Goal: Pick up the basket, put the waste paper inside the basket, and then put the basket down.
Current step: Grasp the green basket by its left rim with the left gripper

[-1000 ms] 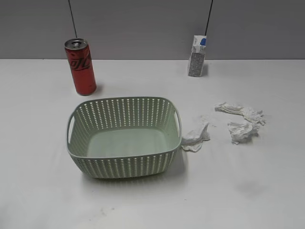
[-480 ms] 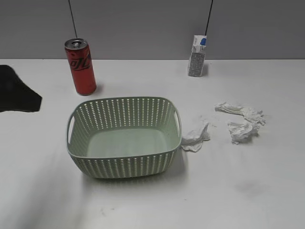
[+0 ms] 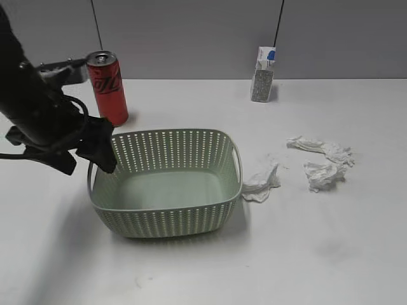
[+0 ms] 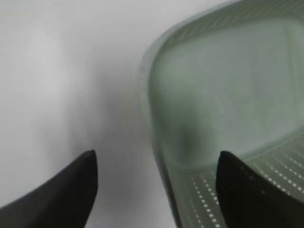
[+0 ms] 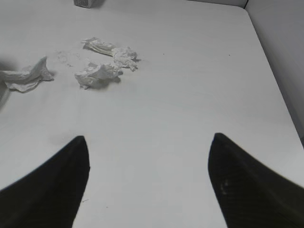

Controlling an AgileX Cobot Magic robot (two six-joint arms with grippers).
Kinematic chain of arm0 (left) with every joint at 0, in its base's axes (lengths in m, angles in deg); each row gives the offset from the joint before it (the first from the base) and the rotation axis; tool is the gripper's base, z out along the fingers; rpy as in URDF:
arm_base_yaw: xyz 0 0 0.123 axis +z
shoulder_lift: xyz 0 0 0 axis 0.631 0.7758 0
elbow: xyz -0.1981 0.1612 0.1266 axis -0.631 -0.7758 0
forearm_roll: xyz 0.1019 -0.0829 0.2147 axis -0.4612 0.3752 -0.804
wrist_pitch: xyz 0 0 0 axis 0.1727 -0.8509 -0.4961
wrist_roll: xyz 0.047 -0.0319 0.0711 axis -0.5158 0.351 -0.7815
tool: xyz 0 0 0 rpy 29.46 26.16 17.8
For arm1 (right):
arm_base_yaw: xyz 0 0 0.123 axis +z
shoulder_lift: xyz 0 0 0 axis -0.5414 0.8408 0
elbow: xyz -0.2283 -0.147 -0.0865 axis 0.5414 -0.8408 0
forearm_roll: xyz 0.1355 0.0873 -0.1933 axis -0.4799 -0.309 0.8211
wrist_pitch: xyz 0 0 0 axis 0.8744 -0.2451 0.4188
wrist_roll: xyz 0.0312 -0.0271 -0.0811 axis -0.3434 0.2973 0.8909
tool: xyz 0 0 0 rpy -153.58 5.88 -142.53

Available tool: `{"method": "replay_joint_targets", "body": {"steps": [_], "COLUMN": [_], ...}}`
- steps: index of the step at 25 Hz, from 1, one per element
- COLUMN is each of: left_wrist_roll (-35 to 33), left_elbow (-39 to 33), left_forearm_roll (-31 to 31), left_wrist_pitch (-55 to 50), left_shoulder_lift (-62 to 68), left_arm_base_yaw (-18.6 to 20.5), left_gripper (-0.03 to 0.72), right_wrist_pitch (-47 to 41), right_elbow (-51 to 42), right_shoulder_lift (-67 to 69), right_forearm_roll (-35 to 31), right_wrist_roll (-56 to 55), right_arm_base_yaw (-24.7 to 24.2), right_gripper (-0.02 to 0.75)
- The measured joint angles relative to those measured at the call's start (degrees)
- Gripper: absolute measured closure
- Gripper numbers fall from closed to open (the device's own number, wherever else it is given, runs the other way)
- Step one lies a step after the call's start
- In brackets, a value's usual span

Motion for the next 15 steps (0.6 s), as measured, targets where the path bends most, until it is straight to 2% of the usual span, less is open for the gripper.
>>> {"method": "replay_joint_targets", "body": {"steps": [3,6,9,15], "left_wrist_roll": [1.60,2.31,2.43,2.57], "left_elbow": [1.91,2.39,2.39,2.55], "left_forearm_roll": [0.00,-0.07,-0.13,-0.02], "left_wrist_pitch": [0.00,0.49,0.62,0.78], "left_shoulder_lift": [4.84,8.14,9.35,9.40], "left_arm_base_yaw": [0.00,0.00,0.00,-0.05], "left_gripper": [0.103,0.146,0.251,0.536], "right_wrist_pitch": [0.00,0.00,0.00,0.00], "right_elbow": [0.00,0.00,0.00,0.00], "right_shoulder_lift": [0.00,0.00,0.00,0.00], "right_forearm_roll": [0.00,-0.04,-0.04,-0.04], "right_wrist_roll": [0.00,-0.06,-0.06,-0.12], "right_arm_base_yaw": [0.00,0.00,0.00,0.00], "right_gripper": [0.147,0.147,0.147,0.147]}}
